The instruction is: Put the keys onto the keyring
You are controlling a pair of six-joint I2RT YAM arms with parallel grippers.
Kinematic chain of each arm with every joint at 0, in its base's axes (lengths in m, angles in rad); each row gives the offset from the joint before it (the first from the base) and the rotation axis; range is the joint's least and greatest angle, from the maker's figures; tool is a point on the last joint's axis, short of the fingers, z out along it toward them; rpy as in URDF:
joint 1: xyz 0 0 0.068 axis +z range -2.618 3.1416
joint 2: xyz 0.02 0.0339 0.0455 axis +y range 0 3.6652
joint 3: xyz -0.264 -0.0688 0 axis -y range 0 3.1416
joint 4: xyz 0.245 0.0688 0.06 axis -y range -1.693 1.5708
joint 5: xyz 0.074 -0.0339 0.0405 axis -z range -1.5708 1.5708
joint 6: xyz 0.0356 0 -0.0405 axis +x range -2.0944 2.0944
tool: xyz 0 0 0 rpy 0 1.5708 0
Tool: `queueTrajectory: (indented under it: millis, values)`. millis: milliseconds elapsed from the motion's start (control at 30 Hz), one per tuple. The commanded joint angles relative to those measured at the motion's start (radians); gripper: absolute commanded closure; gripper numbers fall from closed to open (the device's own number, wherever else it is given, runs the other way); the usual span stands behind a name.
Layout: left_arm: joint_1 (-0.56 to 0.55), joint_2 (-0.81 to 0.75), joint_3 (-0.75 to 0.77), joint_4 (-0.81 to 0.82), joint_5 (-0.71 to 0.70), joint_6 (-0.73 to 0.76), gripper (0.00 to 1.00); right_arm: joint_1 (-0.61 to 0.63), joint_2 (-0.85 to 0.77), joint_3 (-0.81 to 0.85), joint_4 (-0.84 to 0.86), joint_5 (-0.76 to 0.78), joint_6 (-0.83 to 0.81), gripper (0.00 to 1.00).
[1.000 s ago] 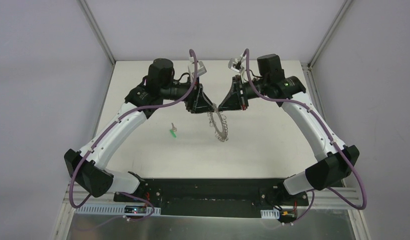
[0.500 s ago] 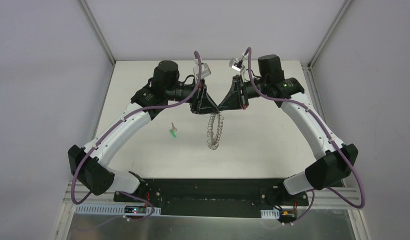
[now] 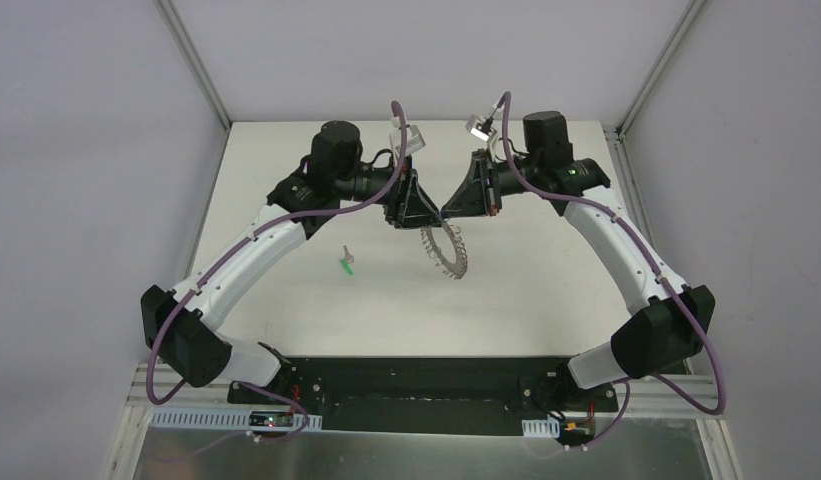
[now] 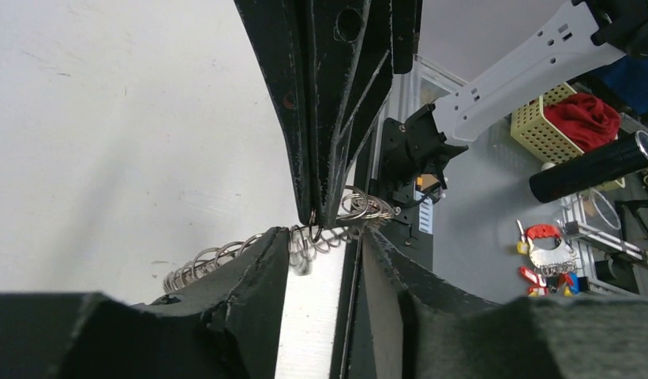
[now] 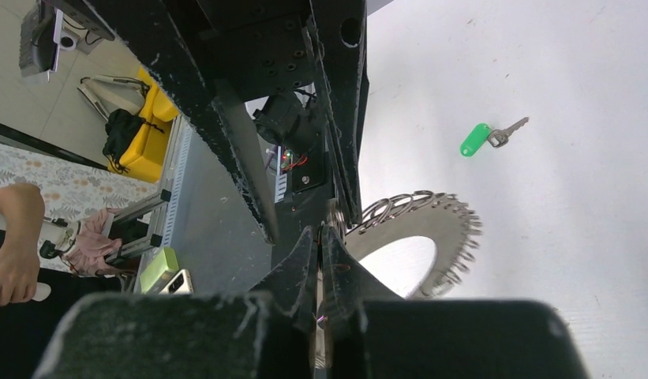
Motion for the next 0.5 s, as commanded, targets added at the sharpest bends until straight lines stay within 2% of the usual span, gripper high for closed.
queueTrajectory:
  millis: [0,133,467]
  values:
    - [-0.011,-0.019,-0.019,0.001,-0.029,0.044,0.56,-0.014,-0.043,-0.005,0.064,-0.062,0.025,1.00]
    - [-0.008,-0.037,-0.018,-0.046,-0.067,0.098,0.51,-0.024,-0.049,-0.015,0.067,-0.069,0.024,1.00]
    - [0.002,-0.050,0.057,-0.128,-0.106,0.141,0.50,-0.032,-0.058,-0.042,0.101,-0.091,0.052,1.00]
